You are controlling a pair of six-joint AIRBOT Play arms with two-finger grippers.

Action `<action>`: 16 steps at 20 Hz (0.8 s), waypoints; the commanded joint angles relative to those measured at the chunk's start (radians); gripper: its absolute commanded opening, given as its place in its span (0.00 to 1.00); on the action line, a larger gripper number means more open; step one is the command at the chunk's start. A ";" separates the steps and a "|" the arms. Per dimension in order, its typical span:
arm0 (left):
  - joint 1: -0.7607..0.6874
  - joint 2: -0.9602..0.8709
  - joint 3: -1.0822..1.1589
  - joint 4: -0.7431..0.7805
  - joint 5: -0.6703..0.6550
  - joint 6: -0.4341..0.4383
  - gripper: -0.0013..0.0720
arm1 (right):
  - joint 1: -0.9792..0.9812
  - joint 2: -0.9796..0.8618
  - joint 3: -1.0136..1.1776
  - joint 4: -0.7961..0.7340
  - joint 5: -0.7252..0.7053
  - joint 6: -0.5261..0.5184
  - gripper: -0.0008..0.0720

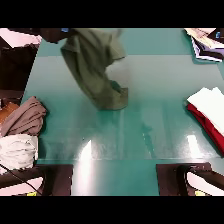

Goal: Fold the shirts.

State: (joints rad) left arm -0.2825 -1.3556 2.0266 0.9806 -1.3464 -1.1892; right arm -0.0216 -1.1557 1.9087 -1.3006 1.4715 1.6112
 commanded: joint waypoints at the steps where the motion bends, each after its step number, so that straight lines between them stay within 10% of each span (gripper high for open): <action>1: -0.067 -0.036 -0.045 -0.044 0.030 0.019 0.06 | 0.001 0.042 -0.034 0.000 -0.043 0.000 0.03; 5: -0.045 -0.148 -0.051 0.036 0.024 -0.031 0.15 | 0.001 0.049 -0.034 0.000 -0.021 0.000 0.03; 7: -0.005 -0.165 -0.051 0.147 -0.018 -0.098 0.74 | 0.001 0.049 -0.034 0.000 0.000 0.000 0.03; 16: 0.159 -0.164 -0.240 0.091 -0.150 -0.201 0.75 | 0.001 0.048 -0.035 -0.002 0.021 0.000 0.03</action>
State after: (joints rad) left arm -0.1356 -1.5177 1.8786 1.1313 -1.4799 -1.3666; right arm -0.0216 -1.1076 1.8744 -1.3018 1.4879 1.6112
